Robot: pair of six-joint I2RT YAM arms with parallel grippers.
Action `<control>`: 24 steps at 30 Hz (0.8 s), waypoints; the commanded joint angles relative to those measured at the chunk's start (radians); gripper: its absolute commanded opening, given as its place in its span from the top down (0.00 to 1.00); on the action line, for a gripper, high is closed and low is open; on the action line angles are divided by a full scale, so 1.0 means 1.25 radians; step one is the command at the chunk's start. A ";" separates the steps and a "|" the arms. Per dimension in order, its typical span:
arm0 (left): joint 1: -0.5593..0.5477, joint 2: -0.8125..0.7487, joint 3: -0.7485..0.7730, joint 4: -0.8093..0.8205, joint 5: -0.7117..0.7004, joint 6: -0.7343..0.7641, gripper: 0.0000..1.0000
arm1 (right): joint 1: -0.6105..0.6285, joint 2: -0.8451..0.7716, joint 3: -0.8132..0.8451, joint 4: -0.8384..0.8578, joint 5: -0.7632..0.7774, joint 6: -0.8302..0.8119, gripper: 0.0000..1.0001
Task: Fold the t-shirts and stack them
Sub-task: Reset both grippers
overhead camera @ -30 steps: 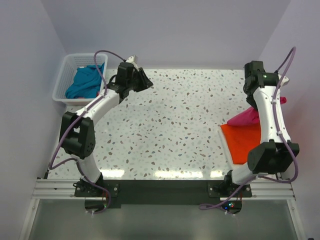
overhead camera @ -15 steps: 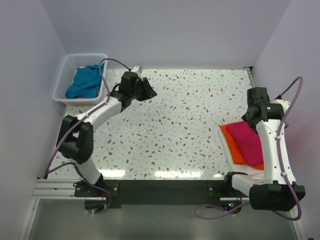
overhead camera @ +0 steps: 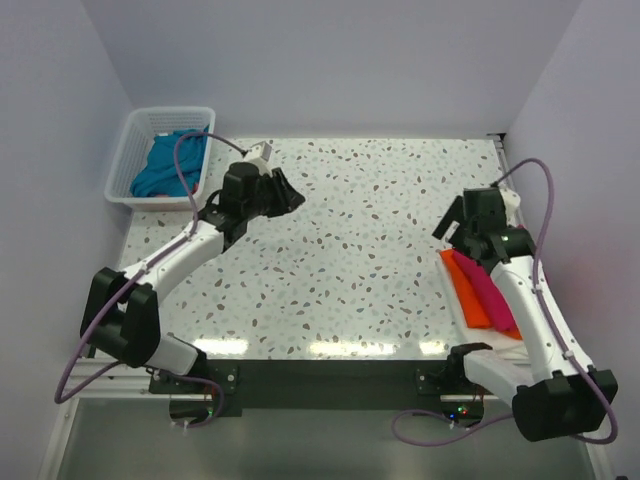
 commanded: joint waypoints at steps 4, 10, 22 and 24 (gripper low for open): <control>-0.067 -0.124 -0.132 0.033 -0.086 0.035 0.59 | 0.274 0.028 -0.035 0.247 -0.021 -0.013 0.01; -0.106 -0.264 -0.259 0.010 -0.172 0.052 0.56 | 0.429 0.045 -0.073 0.333 -0.008 -0.036 0.01; -0.108 -0.427 -0.339 -0.088 -0.220 0.062 0.53 | 0.457 -0.049 -0.133 0.322 0.043 -0.090 0.01; -0.109 -0.430 -0.344 -0.082 -0.214 0.061 0.53 | 0.457 -0.057 -0.139 0.319 0.046 -0.093 0.01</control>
